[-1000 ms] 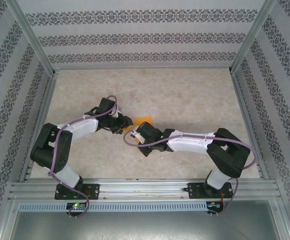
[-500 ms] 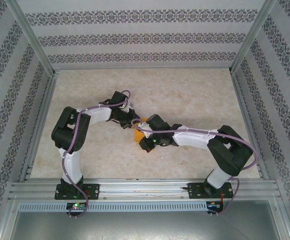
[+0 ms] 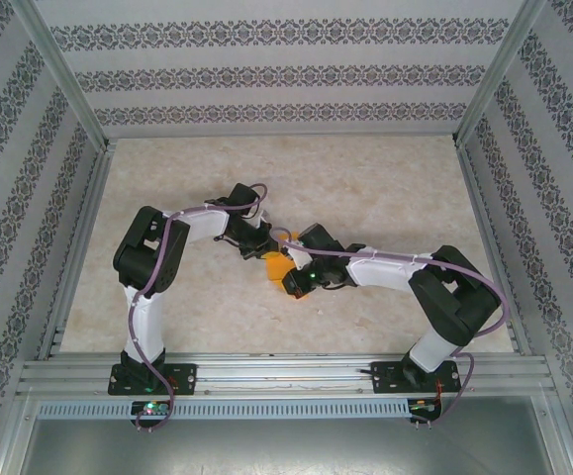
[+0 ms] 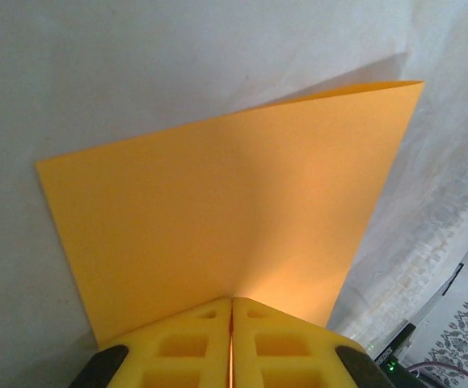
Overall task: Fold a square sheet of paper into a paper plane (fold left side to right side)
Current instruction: Third fold the triangle at the center of the table.
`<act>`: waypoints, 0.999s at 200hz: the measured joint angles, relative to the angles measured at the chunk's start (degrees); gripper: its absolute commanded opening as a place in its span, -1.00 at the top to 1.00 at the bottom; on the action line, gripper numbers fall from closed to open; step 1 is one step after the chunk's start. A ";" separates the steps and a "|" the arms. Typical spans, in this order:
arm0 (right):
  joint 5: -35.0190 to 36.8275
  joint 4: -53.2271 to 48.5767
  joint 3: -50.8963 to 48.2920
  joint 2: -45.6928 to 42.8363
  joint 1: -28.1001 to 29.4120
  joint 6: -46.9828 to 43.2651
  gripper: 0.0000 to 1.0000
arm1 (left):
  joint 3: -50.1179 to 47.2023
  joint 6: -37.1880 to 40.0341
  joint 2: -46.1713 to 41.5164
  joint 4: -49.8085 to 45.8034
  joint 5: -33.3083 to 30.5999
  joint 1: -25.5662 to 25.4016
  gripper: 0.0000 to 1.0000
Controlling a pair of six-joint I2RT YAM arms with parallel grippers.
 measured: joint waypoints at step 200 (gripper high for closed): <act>6.10 -1.86 1.73 1.44 -4.31 3.23 1.00 | 1.62 1.90 0.55 -2.43 -1.01 -0.39 0.87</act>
